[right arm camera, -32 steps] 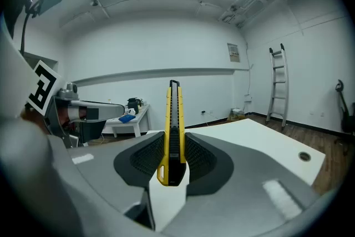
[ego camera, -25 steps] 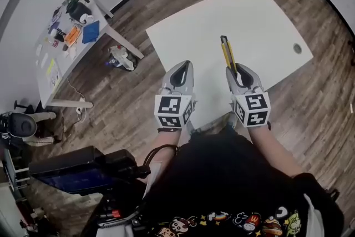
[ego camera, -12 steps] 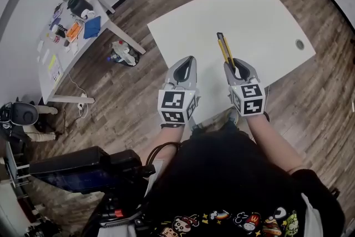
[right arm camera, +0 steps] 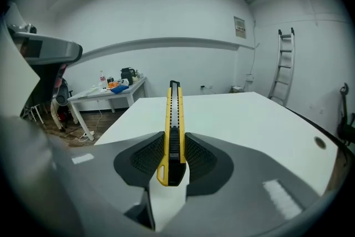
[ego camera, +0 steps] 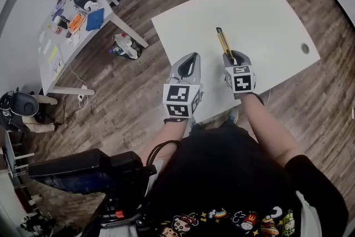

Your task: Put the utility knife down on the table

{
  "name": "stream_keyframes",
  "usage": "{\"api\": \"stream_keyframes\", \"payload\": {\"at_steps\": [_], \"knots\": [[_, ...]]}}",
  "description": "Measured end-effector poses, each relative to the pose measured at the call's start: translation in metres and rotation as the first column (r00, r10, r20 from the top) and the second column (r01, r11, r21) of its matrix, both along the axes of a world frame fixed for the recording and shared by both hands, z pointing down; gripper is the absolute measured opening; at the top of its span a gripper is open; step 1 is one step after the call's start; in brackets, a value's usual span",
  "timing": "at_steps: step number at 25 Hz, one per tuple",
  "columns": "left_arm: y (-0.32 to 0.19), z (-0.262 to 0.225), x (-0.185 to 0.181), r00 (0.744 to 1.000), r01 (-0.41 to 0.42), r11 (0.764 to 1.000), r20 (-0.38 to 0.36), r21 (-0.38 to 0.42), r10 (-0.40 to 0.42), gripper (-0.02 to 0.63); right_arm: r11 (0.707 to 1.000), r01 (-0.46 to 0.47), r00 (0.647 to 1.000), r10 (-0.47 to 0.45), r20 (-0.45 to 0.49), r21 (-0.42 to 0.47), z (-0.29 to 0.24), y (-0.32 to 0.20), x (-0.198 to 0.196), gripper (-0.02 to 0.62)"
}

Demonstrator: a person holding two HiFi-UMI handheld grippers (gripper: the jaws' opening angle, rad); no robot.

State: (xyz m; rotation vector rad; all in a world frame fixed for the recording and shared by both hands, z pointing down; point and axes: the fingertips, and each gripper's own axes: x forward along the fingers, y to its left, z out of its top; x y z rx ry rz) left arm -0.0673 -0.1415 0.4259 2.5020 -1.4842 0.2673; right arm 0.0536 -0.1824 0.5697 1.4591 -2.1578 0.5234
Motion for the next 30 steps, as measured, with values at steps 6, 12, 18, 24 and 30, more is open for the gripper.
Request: {"api": "stream_keyframes", "payload": {"at_steps": [6, 12, 18, 24, 30], "knots": [[-0.013, 0.005, 0.0, 1.0, 0.007, 1.0, -0.002, -0.011, -0.008, 0.002, 0.995, 0.01, 0.999, -0.013, -0.03, -0.095, 0.037, -0.018, -0.003, 0.14], [-0.022, 0.015, -0.002, 1.0, 0.013, 1.0, 0.009, -0.026, -0.013, 0.002, 0.985, 0.019, 0.998, -0.028, -0.053, -0.173, 0.066, -0.027, -0.001, 0.14], [-0.029, 0.022, -0.007, 1.0, 0.028, 0.999, 0.009, -0.041, -0.028, 0.002, 0.976, 0.027, 0.997, -0.043, -0.067, -0.217, 0.082, -0.027, 0.001, 0.14], [-0.03, 0.019, -0.006, 1.0, 0.029, 0.999, 0.005, -0.044, -0.029, 0.002, 0.97, 0.038, 0.996, -0.058, -0.074, -0.241, 0.086, -0.028, 0.001, 0.14], [-0.031, 0.016, -0.014, 0.999, 0.053, 0.998, 0.01, -0.041, -0.052, 0.002, 0.968, 0.05, 0.992, -0.077, -0.1, -0.246, 0.088, -0.027, -0.001, 0.14]]}}
